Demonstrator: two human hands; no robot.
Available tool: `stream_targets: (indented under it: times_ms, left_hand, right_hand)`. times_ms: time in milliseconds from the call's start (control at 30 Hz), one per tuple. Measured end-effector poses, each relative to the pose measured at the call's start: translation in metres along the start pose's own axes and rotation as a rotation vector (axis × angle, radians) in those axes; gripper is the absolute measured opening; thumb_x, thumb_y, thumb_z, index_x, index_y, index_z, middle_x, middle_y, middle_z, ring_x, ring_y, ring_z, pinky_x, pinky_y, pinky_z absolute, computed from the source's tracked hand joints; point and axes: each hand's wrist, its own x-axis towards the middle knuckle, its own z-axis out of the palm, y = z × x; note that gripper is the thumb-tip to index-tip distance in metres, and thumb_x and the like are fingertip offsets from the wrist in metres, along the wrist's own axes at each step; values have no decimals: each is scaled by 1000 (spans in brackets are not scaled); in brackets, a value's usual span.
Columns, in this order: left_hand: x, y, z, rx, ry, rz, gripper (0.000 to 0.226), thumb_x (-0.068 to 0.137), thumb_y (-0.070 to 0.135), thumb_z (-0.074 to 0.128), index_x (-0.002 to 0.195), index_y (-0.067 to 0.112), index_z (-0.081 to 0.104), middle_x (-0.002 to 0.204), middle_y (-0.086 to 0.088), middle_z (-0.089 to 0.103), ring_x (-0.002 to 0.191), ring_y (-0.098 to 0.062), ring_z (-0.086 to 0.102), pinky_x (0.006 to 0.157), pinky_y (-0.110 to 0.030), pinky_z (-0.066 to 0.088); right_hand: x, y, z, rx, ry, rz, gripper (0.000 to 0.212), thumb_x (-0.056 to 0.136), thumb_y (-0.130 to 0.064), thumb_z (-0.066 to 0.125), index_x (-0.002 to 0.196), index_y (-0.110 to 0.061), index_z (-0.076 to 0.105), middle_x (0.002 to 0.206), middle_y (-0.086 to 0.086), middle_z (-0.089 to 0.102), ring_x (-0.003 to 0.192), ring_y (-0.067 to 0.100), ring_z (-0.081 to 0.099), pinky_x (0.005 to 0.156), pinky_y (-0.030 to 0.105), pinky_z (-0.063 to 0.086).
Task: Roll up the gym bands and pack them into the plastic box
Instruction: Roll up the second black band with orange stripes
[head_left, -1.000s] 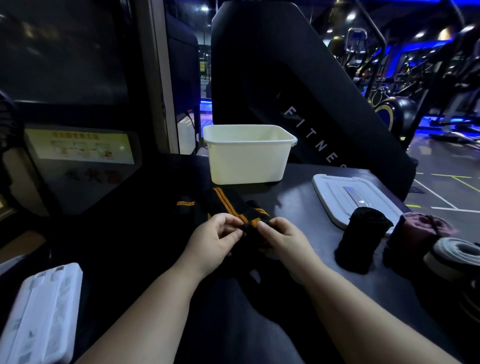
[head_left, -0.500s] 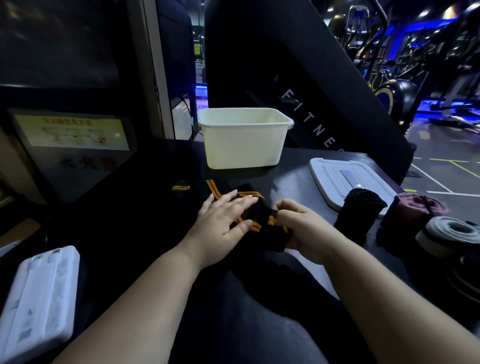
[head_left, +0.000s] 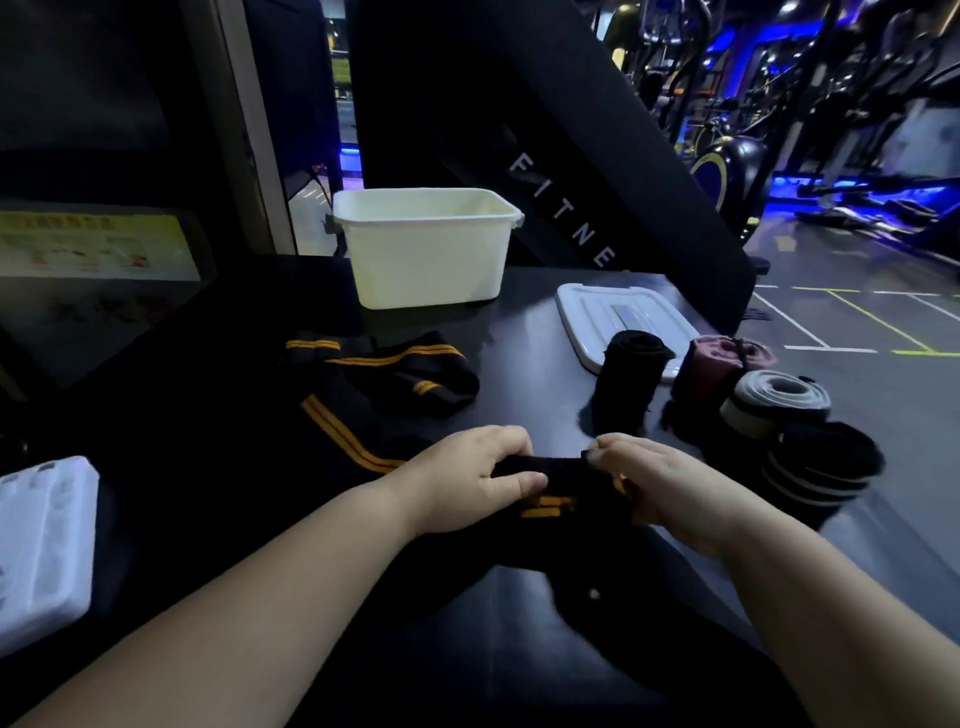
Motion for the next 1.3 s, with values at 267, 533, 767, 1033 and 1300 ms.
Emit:
stream_targets:
  times_ms: [267,533,767,1033,1300]
  left_hand:
    - [-3,25,20,101,-14,-206,17,93,47,54,92,31,51,79,9,55,76,-11,54,65,-30,39]
    - [-20,47,31,192,42,-369,22,91,53,54,93,31,52,83,9,58,84,-16,58,67,-30,41]
    - [-28,59,35,327,89,-337,25,93,51,51,106,30,54,102,11,60,104,-16,53,90,-33,42]
    - [-6,76,51,274,5,-265,41,93,58,44,125,34,51,122,7,52,123,-18,42,105,-38,33]
    - [7,82,72,363,-7,-270,53,89,68,42,116,23,47,118,3,47,118,-21,40,104,-40,32]
  right_hand:
    - [-32,18,-18,-554,211,-148,28,69,-27,83,71,-23,56,63,-9,55,55,2,48,56,22,41]
    - [-50,28,-28,-513,225,-188,36,69,-5,77,81,-38,67,79,-14,66,63,3,62,61,19,51]
    - [-64,38,-39,-467,254,-174,34,75,-7,79,85,-36,66,83,-8,67,58,6,61,59,23,52]
    - [-65,49,-36,-760,300,-303,35,77,-19,76,93,-46,60,94,-12,48,86,-4,50,73,6,37]
    - [-69,58,-35,-842,429,-320,18,78,-43,72,78,-29,61,80,-11,53,78,1,51,69,11,37]
